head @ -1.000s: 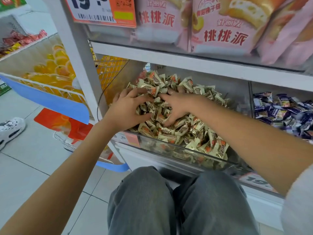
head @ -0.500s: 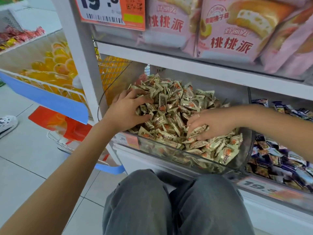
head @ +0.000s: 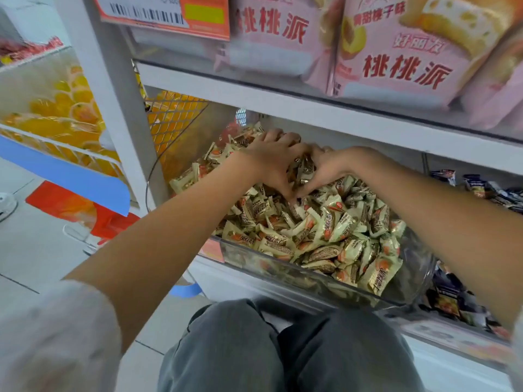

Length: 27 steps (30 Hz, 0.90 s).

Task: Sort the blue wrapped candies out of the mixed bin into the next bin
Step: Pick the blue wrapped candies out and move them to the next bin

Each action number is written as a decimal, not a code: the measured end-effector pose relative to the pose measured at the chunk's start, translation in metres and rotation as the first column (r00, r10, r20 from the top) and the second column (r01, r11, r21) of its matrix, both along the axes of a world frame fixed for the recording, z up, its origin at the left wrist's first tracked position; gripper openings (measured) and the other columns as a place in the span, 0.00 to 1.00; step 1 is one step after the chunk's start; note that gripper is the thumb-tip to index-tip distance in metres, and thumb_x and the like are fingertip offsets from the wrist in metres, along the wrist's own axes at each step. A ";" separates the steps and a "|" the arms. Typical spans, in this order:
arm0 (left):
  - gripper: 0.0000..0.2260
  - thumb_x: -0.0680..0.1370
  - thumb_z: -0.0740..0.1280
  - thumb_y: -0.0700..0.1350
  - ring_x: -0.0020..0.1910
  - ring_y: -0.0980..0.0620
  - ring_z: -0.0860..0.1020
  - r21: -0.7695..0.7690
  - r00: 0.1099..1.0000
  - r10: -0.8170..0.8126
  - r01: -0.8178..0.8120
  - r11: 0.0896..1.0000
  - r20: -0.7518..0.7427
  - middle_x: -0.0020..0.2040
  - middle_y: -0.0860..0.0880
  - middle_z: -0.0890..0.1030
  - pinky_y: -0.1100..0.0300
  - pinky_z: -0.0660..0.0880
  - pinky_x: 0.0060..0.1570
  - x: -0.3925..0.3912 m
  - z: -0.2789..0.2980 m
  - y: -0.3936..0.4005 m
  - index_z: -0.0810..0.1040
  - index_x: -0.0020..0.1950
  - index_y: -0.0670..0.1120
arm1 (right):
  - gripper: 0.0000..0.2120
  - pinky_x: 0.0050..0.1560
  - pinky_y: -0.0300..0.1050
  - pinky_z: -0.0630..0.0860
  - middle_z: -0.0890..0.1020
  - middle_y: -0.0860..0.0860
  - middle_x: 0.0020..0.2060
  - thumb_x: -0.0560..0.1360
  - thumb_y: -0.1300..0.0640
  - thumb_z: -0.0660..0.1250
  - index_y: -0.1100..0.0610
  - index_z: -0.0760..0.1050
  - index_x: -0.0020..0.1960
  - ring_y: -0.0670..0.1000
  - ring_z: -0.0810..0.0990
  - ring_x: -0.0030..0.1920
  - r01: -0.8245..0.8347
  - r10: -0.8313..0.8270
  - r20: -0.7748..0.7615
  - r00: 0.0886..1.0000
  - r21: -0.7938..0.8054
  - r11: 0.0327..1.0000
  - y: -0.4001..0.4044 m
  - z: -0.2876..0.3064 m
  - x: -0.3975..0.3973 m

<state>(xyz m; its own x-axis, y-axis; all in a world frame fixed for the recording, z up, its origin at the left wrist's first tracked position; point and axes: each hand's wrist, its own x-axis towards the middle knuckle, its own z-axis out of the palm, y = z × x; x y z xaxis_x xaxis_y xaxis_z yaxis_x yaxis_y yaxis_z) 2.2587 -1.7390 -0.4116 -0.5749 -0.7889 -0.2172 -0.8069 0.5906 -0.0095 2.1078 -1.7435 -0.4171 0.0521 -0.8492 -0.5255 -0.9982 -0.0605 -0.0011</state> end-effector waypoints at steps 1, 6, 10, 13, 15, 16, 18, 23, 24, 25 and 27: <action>0.53 0.60 0.74 0.67 0.75 0.40 0.46 0.050 0.998 0.034 -0.037 0.998 0.051 0.77 0.49 0.48 0.38 0.49 0.71 -0.002 -0.001 -0.010 0.46 0.76 0.57 | 0.64 0.73 0.58 0.56 0.47 0.56 0.77 0.59 0.31 0.72 0.54 0.35 0.76 0.59 0.51 0.75 0.017 -0.017 -0.004 1.000 0.038 0.999 -0.003 -0.001 0.002; 0.51 0.62 0.77 0.57 0.72 0.37 0.54 0.020 0.986 0.016 -0.020 1.000 0.165 0.75 0.45 0.54 0.38 0.63 0.66 -0.003 -0.007 -0.028 0.47 0.75 0.59 | 0.61 0.72 0.53 0.60 0.52 0.56 0.76 0.62 0.36 0.74 0.57 0.37 0.76 0.59 0.58 0.74 0.049 -0.050 0.010 0.999 0.089 0.995 -0.009 -0.002 0.005; 0.48 0.62 0.78 0.54 0.70 0.36 0.58 0.000 0.986 0.000 0.000 1.000 0.165 0.72 0.43 0.59 0.40 0.68 0.63 -0.005 -0.012 -0.028 0.51 0.74 0.56 | 0.58 0.71 0.54 0.62 0.55 0.56 0.76 0.62 0.40 0.76 0.52 0.42 0.77 0.59 0.59 0.73 0.104 -0.115 0.120 0.986 0.093 0.990 -0.006 -0.007 -0.004; 0.47 0.62 0.77 0.55 0.68 0.37 0.61 0.006 0.983 -0.028 0.027 1.000 0.179 0.70 0.44 0.62 0.41 0.70 0.61 -0.005 -0.013 -0.030 0.53 0.74 0.56 | 0.48 0.68 0.42 0.62 0.61 0.54 0.72 0.66 0.51 0.75 0.56 0.50 0.76 0.56 0.62 0.71 0.087 -0.105 0.181 0.978 0.108 0.990 0.000 -0.003 -0.004; 0.47 0.63 0.77 0.55 0.67 0.38 0.63 0.025 0.983 -0.039 0.035 0.999 0.177 0.70 0.45 0.63 0.42 0.70 0.61 -0.005 -0.012 -0.032 0.53 0.74 0.57 | 0.34 0.59 0.33 0.62 0.69 0.52 0.64 0.71 0.58 0.71 0.60 0.59 0.73 0.53 0.65 0.69 0.041 -0.078 0.223 0.972 0.167 0.985 0.006 0.006 -0.003; 0.46 0.62 0.78 0.55 0.67 0.38 0.65 0.033 0.985 -0.041 0.036 0.999 0.167 0.69 0.45 0.64 0.42 0.70 0.60 -0.004 -0.011 -0.034 0.54 0.73 0.58 | 0.29 0.57 0.31 0.63 0.70 0.51 0.61 0.72 0.59 0.70 0.60 0.63 0.70 0.52 0.66 0.67 0.022 -0.069 0.235 0.970 0.198 0.980 0.007 0.009 -0.003; 0.43 0.62 0.78 0.54 0.63 0.40 0.69 0.046 0.992 -0.047 0.041 0.998 0.119 0.66 0.46 0.67 0.43 0.72 0.58 -0.003 -0.007 -0.036 0.59 0.71 0.57 | 0.28 0.59 0.33 0.64 0.71 0.47 0.60 0.72 0.57 0.71 0.57 0.65 0.68 0.48 0.69 0.62 -0.007 -0.049 0.299 0.953 0.182 0.983 0.018 0.015 -0.004; 0.28 0.67 0.74 0.49 0.56 0.43 0.75 -0.075 0.999 -0.045 0.042 0.996 -0.030 0.59 0.46 0.75 0.50 0.74 0.53 0.013 -0.001 -0.026 0.70 0.64 0.51 | 0.42 0.67 0.43 0.63 0.66 0.49 0.72 0.66 0.46 0.76 0.48 0.59 0.74 0.50 0.68 0.68 -0.010 0.051 0.378 0.924 -0.108 0.994 0.050 0.021 -0.021; 0.26 0.67 0.74 0.47 0.55 0.44 0.75 -0.087 0.996 -0.037 0.030 0.996 -0.080 0.58 0.47 0.75 0.49 0.74 0.53 0.017 0.000 -0.023 0.71 0.63 0.50 | 0.41 0.64 0.39 0.63 0.66 0.49 0.72 0.66 0.46 0.75 0.49 0.60 0.74 0.49 0.68 0.67 -0.017 0.080 0.380 0.921 -0.166 0.986 0.060 0.024 -0.026; 0.24 0.67 0.73 0.45 0.52 0.45 0.75 -0.087 0.991 -0.028 0.016 0.996 -0.134 0.56 0.47 0.76 0.49 0.74 0.53 0.021 0.003 -0.018 0.72 0.62 0.50 | 0.39 0.60 0.35 0.63 0.67 0.48 0.71 0.67 0.46 0.75 0.50 0.61 0.73 0.46 0.70 0.64 -0.026 0.108 0.377 0.920 -0.216 0.976 0.070 0.028 -0.031; 0.21 0.68 0.72 0.41 0.45 0.50 0.72 -0.085 0.974 -0.024 0.005 0.996 -0.227 0.49 0.50 0.75 0.55 0.71 0.47 0.030 0.011 -0.010 0.74 0.60 0.48 | 0.36 0.53 0.28 0.63 0.72 0.46 0.67 0.67 0.46 0.74 0.49 0.66 0.71 0.39 0.71 0.54 -0.063 0.166 0.357 0.919 -0.281 0.958 0.090 0.036 -0.040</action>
<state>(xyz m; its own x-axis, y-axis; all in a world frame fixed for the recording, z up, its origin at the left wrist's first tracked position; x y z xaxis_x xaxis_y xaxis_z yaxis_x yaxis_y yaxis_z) 2.2884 -1.7488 -0.4009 -0.6133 -0.7897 -0.0130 -0.7847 0.6074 0.1237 2.0676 -1.6537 -0.3806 0.3058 -0.9284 -0.2113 -0.9134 -0.2234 -0.3403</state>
